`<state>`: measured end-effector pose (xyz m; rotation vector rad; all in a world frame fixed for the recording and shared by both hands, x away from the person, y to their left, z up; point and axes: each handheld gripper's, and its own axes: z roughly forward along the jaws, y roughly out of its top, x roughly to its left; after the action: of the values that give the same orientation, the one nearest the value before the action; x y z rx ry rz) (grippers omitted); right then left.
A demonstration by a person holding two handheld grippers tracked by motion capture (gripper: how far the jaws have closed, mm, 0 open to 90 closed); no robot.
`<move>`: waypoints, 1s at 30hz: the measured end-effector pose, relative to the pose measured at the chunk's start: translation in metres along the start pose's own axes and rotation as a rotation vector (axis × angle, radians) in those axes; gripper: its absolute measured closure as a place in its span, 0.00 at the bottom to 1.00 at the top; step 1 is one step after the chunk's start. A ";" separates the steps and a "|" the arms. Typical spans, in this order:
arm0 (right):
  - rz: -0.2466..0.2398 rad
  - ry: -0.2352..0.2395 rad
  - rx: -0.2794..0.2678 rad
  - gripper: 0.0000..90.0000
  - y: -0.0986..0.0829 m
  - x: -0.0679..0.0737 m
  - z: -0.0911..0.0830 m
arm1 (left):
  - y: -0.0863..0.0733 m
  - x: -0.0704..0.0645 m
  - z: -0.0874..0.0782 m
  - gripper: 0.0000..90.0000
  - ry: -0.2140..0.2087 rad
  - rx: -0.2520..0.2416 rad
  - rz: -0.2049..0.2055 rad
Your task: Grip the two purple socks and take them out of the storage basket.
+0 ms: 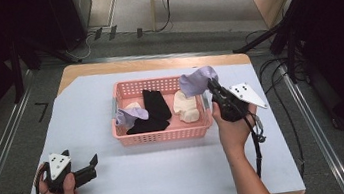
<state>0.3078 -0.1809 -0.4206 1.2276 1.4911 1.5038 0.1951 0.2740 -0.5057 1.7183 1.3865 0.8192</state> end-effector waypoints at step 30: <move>0.053 -0.160 -0.017 0.75 -0.018 -0.044 -0.030 | 0.000 -0.001 0.000 0.08 -0.001 0.003 0.014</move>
<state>0.2916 -0.2305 -0.4424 1.3538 1.3477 1.4141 0.1947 0.2729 -0.5056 1.7319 1.3770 0.8249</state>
